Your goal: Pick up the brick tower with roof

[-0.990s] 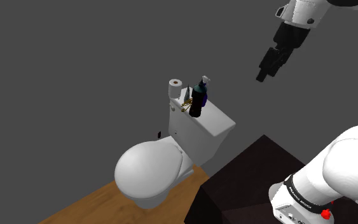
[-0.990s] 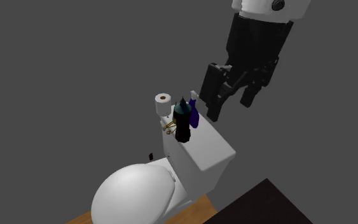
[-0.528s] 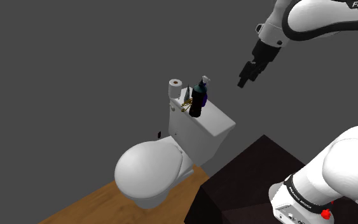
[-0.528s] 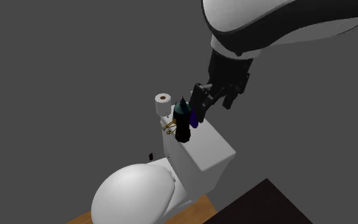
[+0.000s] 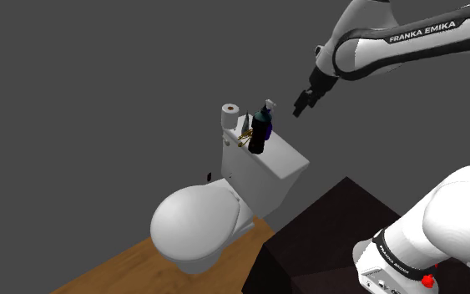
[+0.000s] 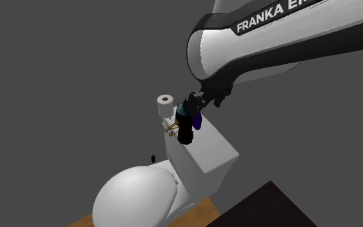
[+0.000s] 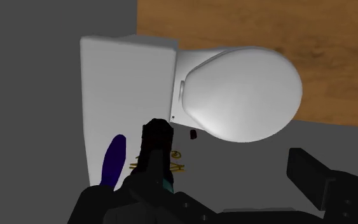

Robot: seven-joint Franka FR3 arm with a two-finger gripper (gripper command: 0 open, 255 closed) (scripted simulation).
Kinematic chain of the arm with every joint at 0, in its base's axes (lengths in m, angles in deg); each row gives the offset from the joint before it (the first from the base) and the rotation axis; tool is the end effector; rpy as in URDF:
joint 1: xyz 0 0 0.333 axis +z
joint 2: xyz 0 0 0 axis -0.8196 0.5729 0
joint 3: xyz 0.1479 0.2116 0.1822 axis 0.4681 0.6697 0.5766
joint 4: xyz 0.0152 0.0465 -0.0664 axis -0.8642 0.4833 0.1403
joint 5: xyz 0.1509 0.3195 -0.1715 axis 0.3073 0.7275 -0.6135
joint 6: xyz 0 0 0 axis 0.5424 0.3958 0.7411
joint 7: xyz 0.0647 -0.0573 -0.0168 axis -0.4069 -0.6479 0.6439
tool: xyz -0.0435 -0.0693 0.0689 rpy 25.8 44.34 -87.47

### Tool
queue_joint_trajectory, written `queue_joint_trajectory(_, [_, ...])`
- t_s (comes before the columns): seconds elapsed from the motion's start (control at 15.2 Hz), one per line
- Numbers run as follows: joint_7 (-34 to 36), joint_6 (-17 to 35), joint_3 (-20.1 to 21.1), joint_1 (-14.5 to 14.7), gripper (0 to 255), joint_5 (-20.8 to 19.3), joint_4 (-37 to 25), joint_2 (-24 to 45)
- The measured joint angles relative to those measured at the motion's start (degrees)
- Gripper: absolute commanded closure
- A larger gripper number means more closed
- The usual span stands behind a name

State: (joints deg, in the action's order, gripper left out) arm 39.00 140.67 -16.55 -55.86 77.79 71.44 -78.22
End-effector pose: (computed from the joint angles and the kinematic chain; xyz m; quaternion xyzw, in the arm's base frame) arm 0.4233 -0.0569 0.4338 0.9935 0.0587 0.0968 0.0089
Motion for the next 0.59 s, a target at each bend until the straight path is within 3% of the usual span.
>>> queue_joint_trajectory(0.59, [-3.86,19.0,-1.69,0.01,0,0.06,-7.77,19.81])
